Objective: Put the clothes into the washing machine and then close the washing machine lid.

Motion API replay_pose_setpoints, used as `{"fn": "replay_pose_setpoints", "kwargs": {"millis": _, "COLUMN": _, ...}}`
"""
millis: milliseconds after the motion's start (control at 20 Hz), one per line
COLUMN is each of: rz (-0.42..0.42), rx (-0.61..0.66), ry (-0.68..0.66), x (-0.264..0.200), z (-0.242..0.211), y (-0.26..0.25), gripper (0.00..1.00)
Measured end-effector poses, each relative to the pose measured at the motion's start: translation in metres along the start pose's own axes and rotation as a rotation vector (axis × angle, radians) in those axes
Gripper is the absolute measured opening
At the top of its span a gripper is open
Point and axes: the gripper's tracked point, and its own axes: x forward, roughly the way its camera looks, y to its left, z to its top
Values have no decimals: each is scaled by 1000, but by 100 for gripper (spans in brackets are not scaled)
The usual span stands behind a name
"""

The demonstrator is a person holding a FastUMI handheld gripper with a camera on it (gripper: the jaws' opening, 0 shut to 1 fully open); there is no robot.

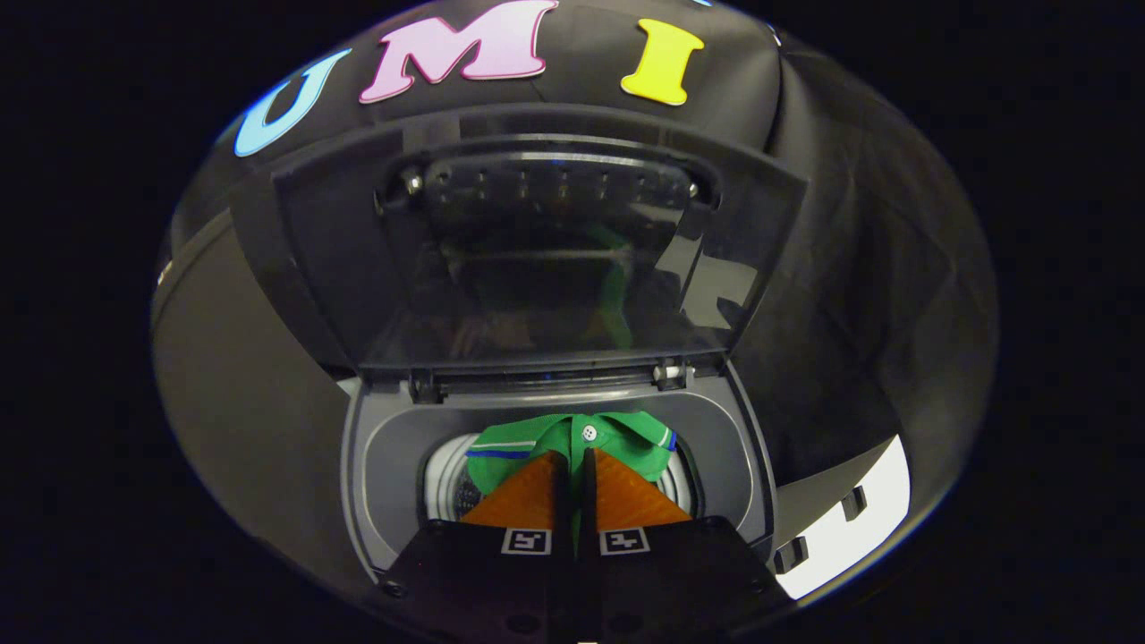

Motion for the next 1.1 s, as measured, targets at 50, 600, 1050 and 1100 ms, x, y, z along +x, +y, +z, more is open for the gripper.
{"fn": "replay_pose_setpoints", "kwargs": {"millis": 50, "rz": 15, "rx": -1, "ry": 7, "x": 6, "z": -6, "y": 4, "gripper": 5}}
{"fn": "replay_pose_setpoints", "kwargs": {"millis": 600, "rz": 68, "rx": -31, "ry": 154, "x": 72, "z": -65, "y": 12, "gripper": 5}}
{"fn": "replay_pose_setpoints", "kwargs": {"millis": 1050, "rz": 105, "rx": -70, "ry": 244, "x": 91, "z": -89, "y": 19, "gripper": 5}}
{"fn": "replay_pose_setpoints", "kwargs": {"millis": 1100, "rz": 110, "rx": -67, "ry": 255, "x": 91, "z": -91, "y": 21, "gripper": 5}}
